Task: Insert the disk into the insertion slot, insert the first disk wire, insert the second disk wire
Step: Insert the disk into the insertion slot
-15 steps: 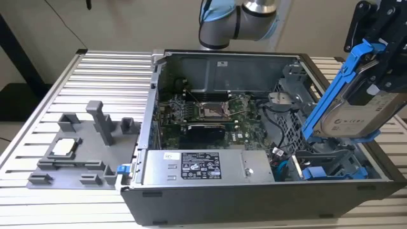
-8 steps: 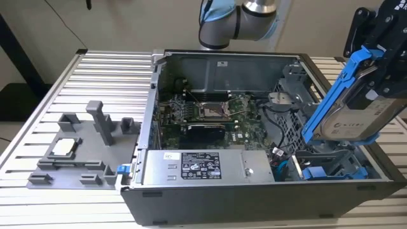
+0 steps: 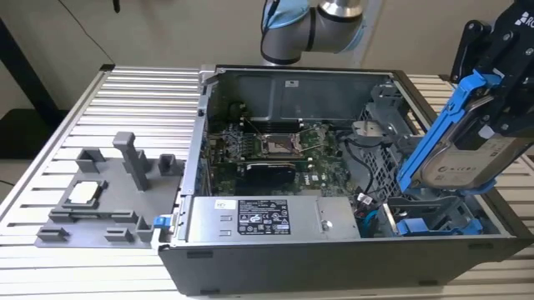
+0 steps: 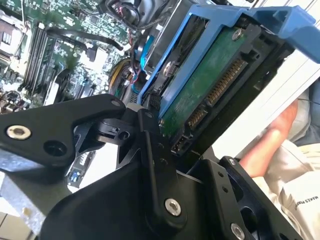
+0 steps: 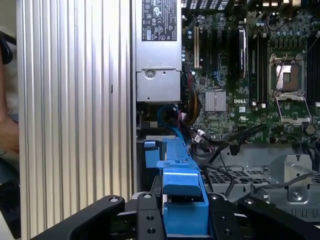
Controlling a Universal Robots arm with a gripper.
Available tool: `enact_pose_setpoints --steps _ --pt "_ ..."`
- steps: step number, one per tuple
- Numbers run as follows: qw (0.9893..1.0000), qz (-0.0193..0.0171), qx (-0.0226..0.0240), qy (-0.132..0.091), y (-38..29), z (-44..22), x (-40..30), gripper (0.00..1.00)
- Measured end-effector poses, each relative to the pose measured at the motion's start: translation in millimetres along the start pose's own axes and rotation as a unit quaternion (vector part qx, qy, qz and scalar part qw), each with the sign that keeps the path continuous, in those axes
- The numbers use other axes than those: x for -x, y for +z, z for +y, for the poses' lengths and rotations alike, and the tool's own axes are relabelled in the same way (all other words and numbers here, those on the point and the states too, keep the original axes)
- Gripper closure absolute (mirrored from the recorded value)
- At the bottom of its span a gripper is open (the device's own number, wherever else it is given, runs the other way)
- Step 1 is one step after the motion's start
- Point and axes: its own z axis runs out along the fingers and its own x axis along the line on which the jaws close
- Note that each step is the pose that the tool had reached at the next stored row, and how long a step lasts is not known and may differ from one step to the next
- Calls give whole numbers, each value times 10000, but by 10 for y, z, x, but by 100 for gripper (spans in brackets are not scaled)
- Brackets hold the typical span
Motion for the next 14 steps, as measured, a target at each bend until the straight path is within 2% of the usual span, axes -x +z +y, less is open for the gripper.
enact_pose_setpoints --steps 14 --pt "10000 1 0 0 240 -67 3 67"
